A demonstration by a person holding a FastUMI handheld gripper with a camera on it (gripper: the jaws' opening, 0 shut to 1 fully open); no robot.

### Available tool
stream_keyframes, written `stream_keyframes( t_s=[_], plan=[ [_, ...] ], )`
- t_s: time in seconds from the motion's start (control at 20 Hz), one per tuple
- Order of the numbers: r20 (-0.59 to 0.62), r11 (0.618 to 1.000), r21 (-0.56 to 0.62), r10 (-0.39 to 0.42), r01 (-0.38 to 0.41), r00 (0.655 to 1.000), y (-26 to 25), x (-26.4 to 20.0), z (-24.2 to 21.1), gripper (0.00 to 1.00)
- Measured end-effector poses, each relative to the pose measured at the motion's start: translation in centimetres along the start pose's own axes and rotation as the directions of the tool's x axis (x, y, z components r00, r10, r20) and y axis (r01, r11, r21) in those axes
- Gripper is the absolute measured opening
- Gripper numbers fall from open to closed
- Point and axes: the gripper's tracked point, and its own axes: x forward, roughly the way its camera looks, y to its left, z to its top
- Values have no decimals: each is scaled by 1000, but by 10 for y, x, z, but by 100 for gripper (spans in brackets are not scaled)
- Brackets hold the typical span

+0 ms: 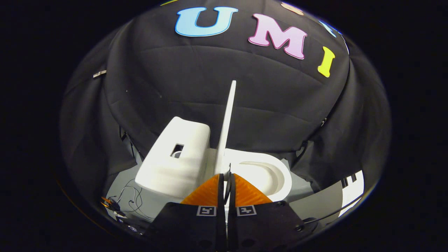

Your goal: Open the toilet lid.

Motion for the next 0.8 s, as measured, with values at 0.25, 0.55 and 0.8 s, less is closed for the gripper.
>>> stream_keyframes(
  t_s=[0.25,0.55,0.8],
  plan=[
    [12,999,-36,-17,17,1000,25,-1,3,7],
    [25,998,-64,28,-27,999,51,2,4,10],
    [15,995,-91,51,-49,999,58,4,5,13]
  ],
)
